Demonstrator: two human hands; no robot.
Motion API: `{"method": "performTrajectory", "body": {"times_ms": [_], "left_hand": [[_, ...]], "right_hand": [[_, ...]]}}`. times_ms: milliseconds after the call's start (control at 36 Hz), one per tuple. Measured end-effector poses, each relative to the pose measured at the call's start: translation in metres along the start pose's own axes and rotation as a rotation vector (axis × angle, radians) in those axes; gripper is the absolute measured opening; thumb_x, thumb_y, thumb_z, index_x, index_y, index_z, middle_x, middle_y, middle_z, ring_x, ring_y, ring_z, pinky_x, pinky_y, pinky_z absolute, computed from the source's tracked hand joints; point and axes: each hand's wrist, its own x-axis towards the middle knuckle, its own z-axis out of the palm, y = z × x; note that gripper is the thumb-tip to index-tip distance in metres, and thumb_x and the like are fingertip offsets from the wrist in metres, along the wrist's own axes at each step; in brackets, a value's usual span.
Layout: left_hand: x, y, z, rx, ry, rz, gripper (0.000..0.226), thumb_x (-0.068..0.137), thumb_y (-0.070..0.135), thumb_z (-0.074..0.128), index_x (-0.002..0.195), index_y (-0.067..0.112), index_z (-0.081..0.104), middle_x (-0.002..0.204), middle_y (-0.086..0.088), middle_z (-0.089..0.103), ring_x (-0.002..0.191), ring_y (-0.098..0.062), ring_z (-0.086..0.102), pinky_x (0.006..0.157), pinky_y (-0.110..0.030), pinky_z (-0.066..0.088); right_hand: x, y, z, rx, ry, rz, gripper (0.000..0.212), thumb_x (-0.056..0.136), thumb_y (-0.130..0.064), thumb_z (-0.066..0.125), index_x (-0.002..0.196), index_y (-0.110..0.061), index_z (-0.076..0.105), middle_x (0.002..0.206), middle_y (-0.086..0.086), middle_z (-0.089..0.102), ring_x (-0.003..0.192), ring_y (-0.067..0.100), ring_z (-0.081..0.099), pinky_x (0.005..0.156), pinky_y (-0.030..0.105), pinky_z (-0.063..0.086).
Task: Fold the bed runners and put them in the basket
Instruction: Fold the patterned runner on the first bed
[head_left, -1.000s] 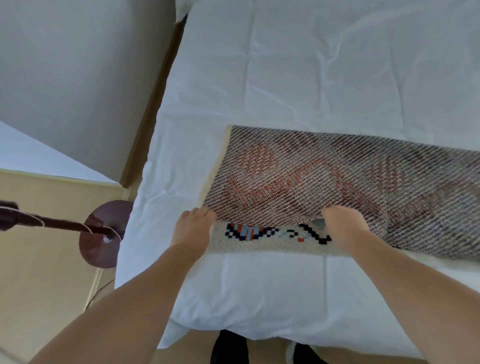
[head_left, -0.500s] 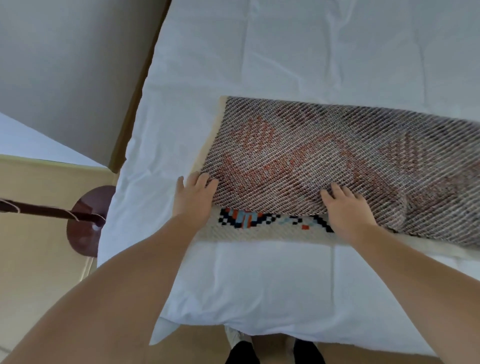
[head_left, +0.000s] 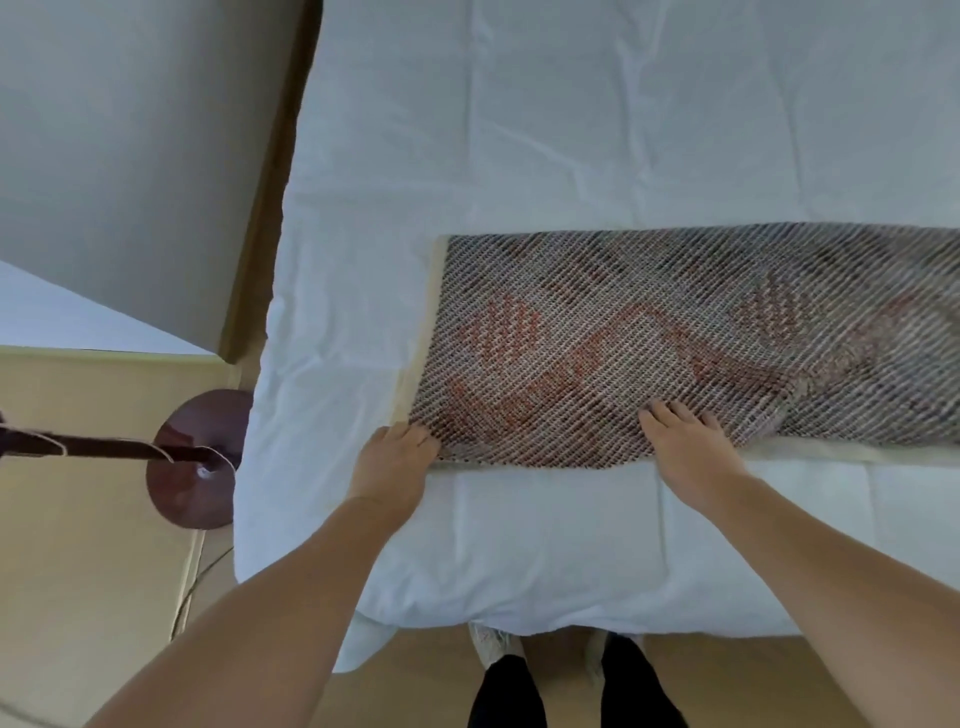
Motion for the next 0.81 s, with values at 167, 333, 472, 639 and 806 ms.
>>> {"method": "performTrajectory", "body": {"times_ms": [167, 333, 472, 639, 806], "left_hand": [[0.003, 0.011, 0.027, 0.062, -0.126, -0.037, 0.047, 0.08, 0.007, 0.048, 0.125, 0.02, 0.051, 0.123, 0.0, 0.049, 0.116, -0.023, 0.042, 0.104, -0.035, 0.026], [0.032, 0.073, 0.024, 0.094, -0.181, 0.097, 0.07, 0.071, 0.02, 0.048, 0.139, 0.019, 0.029, 0.142, -0.005, 0.031, 0.131, -0.025, 0.025, 0.112, -0.04, 0.014], [0.075, 0.15, 0.021, 0.034, -0.178, 0.223, 0.063, 0.08, 0.029, 0.042, 0.14, 0.016, 0.027, 0.146, -0.008, 0.027, 0.136, -0.027, 0.019, 0.115, -0.042, 0.01], [0.123, 0.258, 0.023, 0.0, -0.101, 0.314, 0.068, 0.087, 0.043, 0.039, 0.145, 0.011, 0.021, 0.152, -0.009, 0.023, 0.14, -0.026, 0.014, 0.117, -0.039, 0.005], [0.154, 0.343, 0.042, 0.048, -0.135, 0.243, 0.084, 0.086, 0.018, 0.038, 0.145, 0.016, -0.021, 0.157, -0.004, -0.014, 0.142, -0.021, -0.019, 0.114, -0.038, -0.013]], "right_hand": [[0.008, 0.011, 0.016, -0.059, 0.059, 0.052, 0.068, 0.097, -0.016, 0.039, 0.152, -0.016, 0.0, 0.16, 0.013, 0.0, 0.146, 0.034, 0.003, 0.116, 0.054, 0.01], [-0.007, 0.045, 0.031, 0.008, 0.149, 0.114, 0.073, 0.097, -0.02, 0.039, 0.151, -0.015, -0.011, 0.159, 0.018, -0.01, 0.145, 0.038, -0.005, 0.117, 0.051, 0.006], [-0.028, 0.105, 0.047, 0.087, 0.179, 0.165, 0.066, 0.099, -0.023, 0.035, 0.152, -0.01, -0.002, 0.16, 0.016, -0.001, 0.146, 0.032, 0.003, 0.118, 0.044, 0.013], [-0.037, 0.209, 0.074, 0.109, 0.189, 0.246, 0.06, 0.097, -0.012, 0.035, 0.151, -0.009, 0.01, 0.159, 0.016, 0.008, 0.146, 0.031, 0.007, 0.117, 0.043, 0.013], [-0.035, 0.291, 0.104, 0.019, 0.148, 0.162, 0.063, 0.096, -0.014, 0.036, 0.151, -0.008, 0.008, 0.159, 0.016, 0.005, 0.146, 0.034, 0.005, 0.117, 0.046, 0.013]]}}
